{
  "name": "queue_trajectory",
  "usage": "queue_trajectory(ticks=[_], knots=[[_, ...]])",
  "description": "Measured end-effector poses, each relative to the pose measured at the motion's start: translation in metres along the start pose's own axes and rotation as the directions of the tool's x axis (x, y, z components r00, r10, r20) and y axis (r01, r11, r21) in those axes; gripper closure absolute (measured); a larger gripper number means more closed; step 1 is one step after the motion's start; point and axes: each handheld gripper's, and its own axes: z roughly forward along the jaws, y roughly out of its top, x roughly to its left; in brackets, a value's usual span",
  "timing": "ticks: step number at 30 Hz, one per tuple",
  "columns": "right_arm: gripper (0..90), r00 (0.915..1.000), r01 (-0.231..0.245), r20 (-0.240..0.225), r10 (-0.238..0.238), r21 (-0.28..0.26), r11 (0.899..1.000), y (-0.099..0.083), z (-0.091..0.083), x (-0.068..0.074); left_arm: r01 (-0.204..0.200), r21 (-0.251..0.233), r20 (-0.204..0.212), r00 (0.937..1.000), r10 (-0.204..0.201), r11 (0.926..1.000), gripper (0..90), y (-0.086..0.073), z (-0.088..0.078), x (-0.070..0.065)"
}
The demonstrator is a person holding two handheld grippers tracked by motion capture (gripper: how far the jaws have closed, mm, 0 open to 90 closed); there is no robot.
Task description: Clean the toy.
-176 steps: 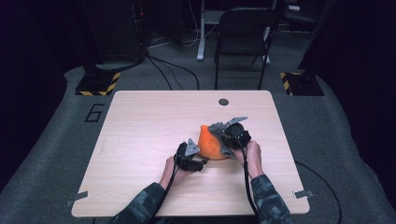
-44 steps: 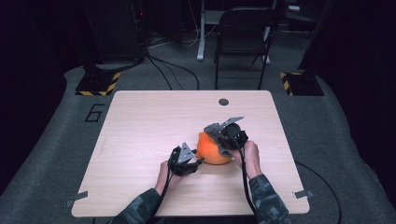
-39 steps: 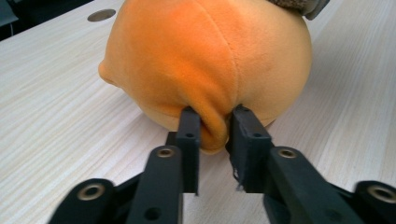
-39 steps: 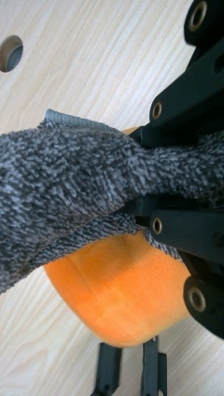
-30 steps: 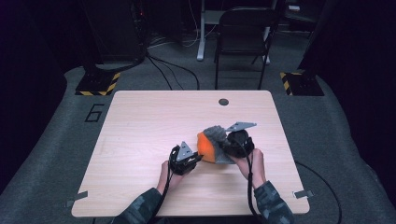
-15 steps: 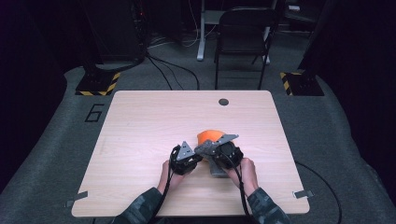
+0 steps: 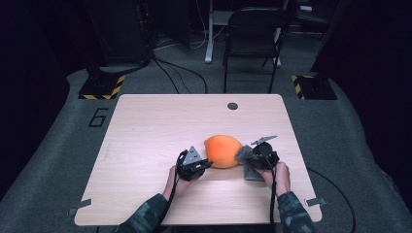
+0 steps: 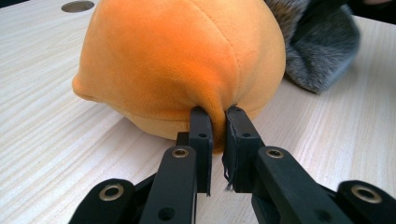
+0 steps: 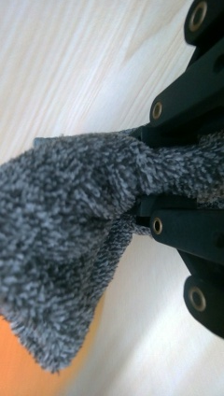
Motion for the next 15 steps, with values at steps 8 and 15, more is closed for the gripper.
queue_trajectory(ticks=[8,15], knots=[[74.9,0.999,-0.045,0.005,0.045,-0.008,0.999,0.0,-0.004,-0.014,0.005,-0.009,0.012,0.9999,-0.004,0.9999,81.9,0.0,0.0,0.002],[74.8,0.9844,0.1,-0.129,-0.12,-0.151,0.983,0.019,-0.05,0.044,0.002,-0.01,0.008,1.0,-0.002,0.9999,81.8,0.0,0.0,0.0]])
